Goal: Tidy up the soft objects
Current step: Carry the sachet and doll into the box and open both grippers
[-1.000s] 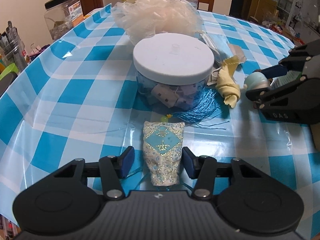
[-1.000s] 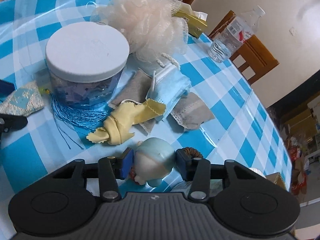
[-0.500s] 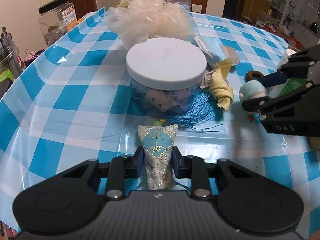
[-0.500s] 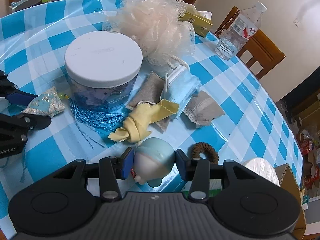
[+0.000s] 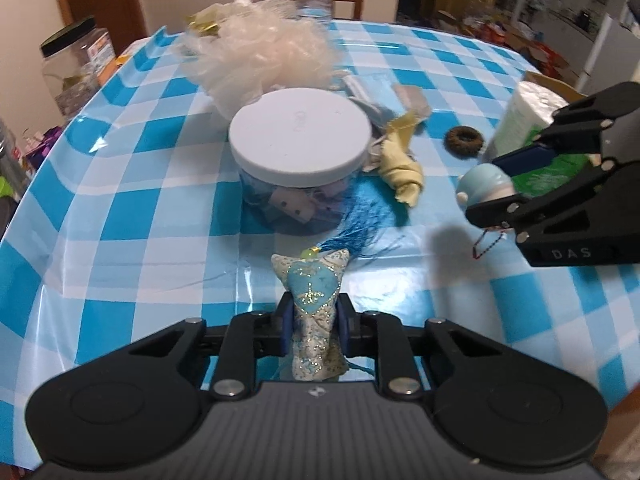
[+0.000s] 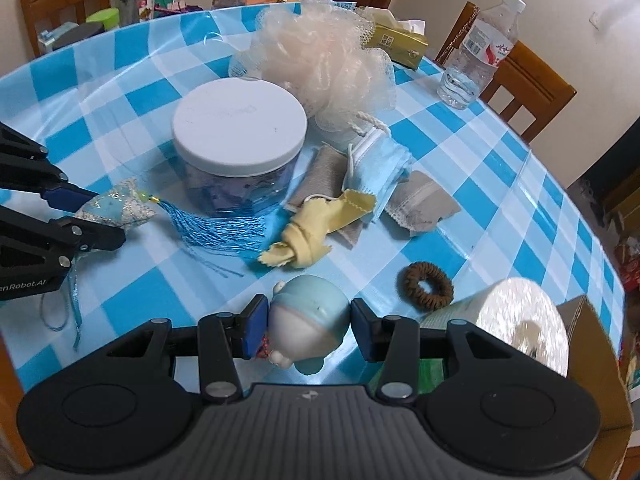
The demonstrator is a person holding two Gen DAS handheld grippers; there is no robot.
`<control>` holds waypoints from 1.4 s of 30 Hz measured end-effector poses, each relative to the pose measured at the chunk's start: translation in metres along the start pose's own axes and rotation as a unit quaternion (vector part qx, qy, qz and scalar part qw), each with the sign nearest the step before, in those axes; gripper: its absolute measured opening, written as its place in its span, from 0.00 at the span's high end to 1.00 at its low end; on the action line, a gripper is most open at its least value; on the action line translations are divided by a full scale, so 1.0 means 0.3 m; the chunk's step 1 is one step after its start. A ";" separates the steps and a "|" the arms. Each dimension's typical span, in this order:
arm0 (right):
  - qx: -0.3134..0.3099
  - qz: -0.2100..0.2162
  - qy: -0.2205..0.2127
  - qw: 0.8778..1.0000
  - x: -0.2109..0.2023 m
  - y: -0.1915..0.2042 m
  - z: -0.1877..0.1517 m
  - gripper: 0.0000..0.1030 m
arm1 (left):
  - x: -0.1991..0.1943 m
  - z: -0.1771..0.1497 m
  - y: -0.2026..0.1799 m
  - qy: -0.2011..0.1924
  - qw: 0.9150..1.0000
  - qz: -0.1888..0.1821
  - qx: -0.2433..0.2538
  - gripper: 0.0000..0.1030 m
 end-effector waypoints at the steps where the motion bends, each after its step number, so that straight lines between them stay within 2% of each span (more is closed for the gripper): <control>1: 0.005 0.004 0.000 1.000 -0.012 0.003 -0.002 0.51 | -0.010 0.004 -0.004 0.003 1.000 -0.008 0.005 0.81; 7: 0.040 0.024 0.004 0.999 -0.073 0.010 -0.016 0.51 | -0.081 0.028 -0.027 0.017 0.998 -0.048 0.048 0.82; 14: 0.087 0.024 -0.002 0.996 -0.168 0.010 -0.047 0.51 | -0.150 0.063 -0.061 0.028 0.992 -0.094 0.082 0.82; 19: 0.112 0.013 -0.007 0.994 -0.252 0.006 -0.077 0.51 | -0.206 0.101 -0.112 0.030 0.983 -0.130 0.123 0.82; 23: 0.141 0.001 -0.011 0.990 -0.330 -0.014 -0.110 0.51 | -0.243 0.146 -0.169 0.026 0.973 -0.161 0.161 0.82; 28: 0.178 -0.035 -0.011 0.983 -0.424 -0.072 -0.170 0.51 | -0.263 0.214 -0.262 0.011 0.961 -0.199 0.192 0.82; 34: 0.218 -0.099 -0.012 0.971 -0.524 -0.205 -0.262 0.51 | -0.273 0.305 -0.418 -0.018 0.947 -0.236 0.219 0.82; 42: 0.248 -0.153 -0.023 0.956 -0.569 -0.422 -0.367 0.51 | -0.268 0.430 -0.627 -0.053 0.935 -0.261 0.233 0.82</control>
Point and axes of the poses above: each gripper's, at about its wrist camera, not at the fingertips, and x roughly the way its jaws point, y to its left, z to its top, the point moved 6 cm from there along x, roughly the way its jaws point, and after that the axes turned 9 degrees about -y, right-handed, at the moved point
